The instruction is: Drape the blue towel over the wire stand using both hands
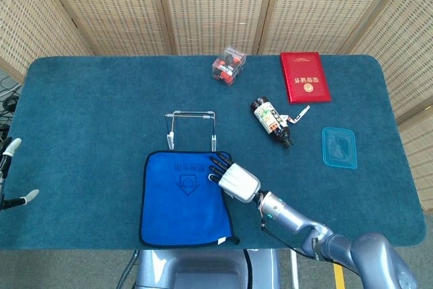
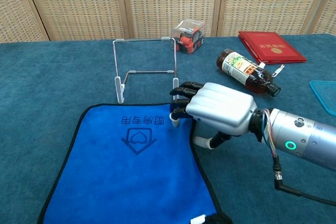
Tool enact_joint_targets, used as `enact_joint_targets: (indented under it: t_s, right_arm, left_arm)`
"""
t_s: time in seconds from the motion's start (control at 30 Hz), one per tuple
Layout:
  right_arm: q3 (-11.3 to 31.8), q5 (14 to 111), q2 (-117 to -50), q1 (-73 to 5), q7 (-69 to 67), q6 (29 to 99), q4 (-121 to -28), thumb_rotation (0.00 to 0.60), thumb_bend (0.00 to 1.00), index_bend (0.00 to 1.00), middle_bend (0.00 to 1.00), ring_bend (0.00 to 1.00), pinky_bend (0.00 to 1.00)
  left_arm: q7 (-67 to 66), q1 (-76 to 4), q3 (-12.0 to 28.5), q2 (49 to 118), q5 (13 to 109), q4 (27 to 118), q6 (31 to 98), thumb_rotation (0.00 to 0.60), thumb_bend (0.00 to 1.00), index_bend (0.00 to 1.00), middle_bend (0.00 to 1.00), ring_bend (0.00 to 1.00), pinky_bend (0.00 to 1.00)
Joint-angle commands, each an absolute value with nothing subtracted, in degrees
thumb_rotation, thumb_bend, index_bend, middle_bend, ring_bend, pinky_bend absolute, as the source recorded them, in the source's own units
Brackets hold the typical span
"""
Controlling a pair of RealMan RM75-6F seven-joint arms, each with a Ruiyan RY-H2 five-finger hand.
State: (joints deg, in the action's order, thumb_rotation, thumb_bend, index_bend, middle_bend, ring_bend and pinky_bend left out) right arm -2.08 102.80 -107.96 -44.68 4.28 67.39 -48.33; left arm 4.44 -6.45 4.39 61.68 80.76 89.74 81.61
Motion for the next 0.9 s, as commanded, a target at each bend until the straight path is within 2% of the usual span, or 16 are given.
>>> enact_joint_targets:
  t_s: [0.03,0.2,0.33,0.5,0.67,0.8,0.9]
  right_arm:
    - [-2.63,103.15,-107.6,-44.53,3.71,68.05,-48.25,0.6,0.39,0.36,0.26,0.1,0.09]
    - [-3.59,103.28,-107.85,-44.05,1.76,68.66,-47.49,0.6,0.39,0.37,0.26,0.11,0.1]
    - [-4.1,103.69,-108.52,-43.82,0.67,69.73,-46.44,0.6,0.4,0.44,0.27,0.12,0.11]
    - [-4.68,104.37,-109.34,-43.87,-0.83,70.87,-45.5,0.6,0.46,0.51,0.28,0.14,0.11]
    - [-4.91,104.75,-109.99,-43.96,-2.17,71.84,-44.65,0.6,0.47,0.5,0.28,0.15,0.12]
    - [-5.35,105.07,-110.35,-44.19,-3.34,71.99,-43.26,0.6,0.44,0.46,0.27,0.15,0.13]
    - [-5.28,104.97,-110.79,-44.15,-3.76,72.42,-42.33,0.6,0.45,0.47,0.27,0.15,0.13]
  left_arm:
    - [4.54,-6.44,4.4,61.69,80.66,89.63,81.53,0.6,0.0,0.0,0.0,0.0,0.0]
    - [4.81,-6.38,4.43,61.67,80.66,89.46,81.61,0.6,0.0,0.0,0.0,0.0,0.0]
    - [4.98,-6.28,4.4,61.63,80.72,89.4,81.73,0.6,0.0,0.0,0.0,0.0,0.0]
    - [5.14,-6.3,4.45,61.66,80.55,89.29,81.56,0.6,0.0,0.0,0.0,0.0,0.0]
    - [5.23,-6.29,4.48,61.64,80.53,89.28,81.57,0.6,0.0,0.0,0.0,0.0,0.0]
    - [5.33,-6.26,4.49,61.56,80.52,89.3,81.56,0.6,0.0,0.0,0.0,0.0,0.0]
    - [5.34,-6.26,4.48,61.54,80.53,89.35,81.55,0.6,0.0,0.0,0.0,0.0,0.0]
